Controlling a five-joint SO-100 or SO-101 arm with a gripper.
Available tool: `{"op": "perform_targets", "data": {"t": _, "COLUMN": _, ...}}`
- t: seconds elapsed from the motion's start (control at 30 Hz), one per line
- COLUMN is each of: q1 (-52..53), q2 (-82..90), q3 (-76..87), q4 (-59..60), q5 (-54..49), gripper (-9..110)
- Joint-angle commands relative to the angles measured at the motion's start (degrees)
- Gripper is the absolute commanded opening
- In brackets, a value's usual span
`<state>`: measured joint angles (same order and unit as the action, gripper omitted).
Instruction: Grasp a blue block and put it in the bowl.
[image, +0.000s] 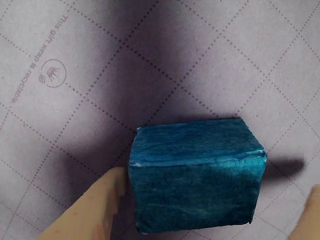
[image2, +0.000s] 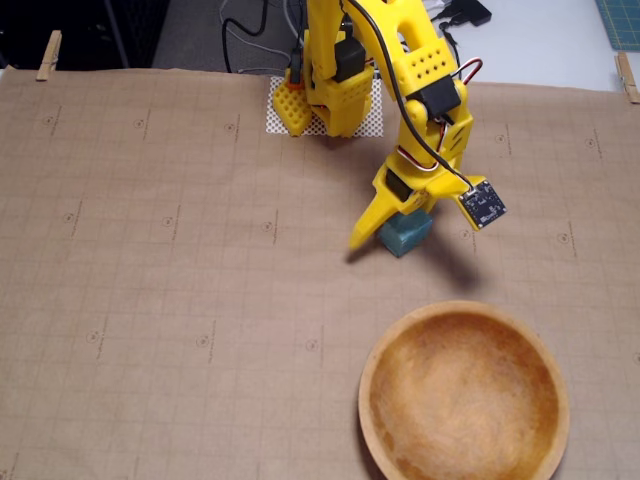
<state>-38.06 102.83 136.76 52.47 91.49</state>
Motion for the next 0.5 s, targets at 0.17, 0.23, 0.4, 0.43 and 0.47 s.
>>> {"op": "perform_targets", "data": {"t": 0.17, "q1": -0.6, "q2": 0.1, "q3": -2.3, "q4": 0.3, "q5": 0.4, "gripper": 20}}
{"op": "perform_targets", "data": {"t": 0.23, "q1": -0.6, "q2": 0.1, "q3": -2.3, "q4": 0.3, "q5": 0.4, "gripper": 17}}
{"op": "perform_targets", "data": {"t": 0.4, "q1": -0.6, "q2": 0.1, "q3": -2.3, "q4": 0.3, "q5": 0.4, "gripper": 10}}
{"op": "perform_targets", "data": {"t": 0.43, "q1": -0.6, "q2": 0.1, "q3": -2.3, "q4": 0.3, "q5": 0.4, "gripper": 8}}
{"op": "perform_targets", "data": {"t": 0.47, "q1": -0.6, "q2": 0.1, "q3": -2.3, "q4": 0.3, "q5": 0.4, "gripper": 6}}
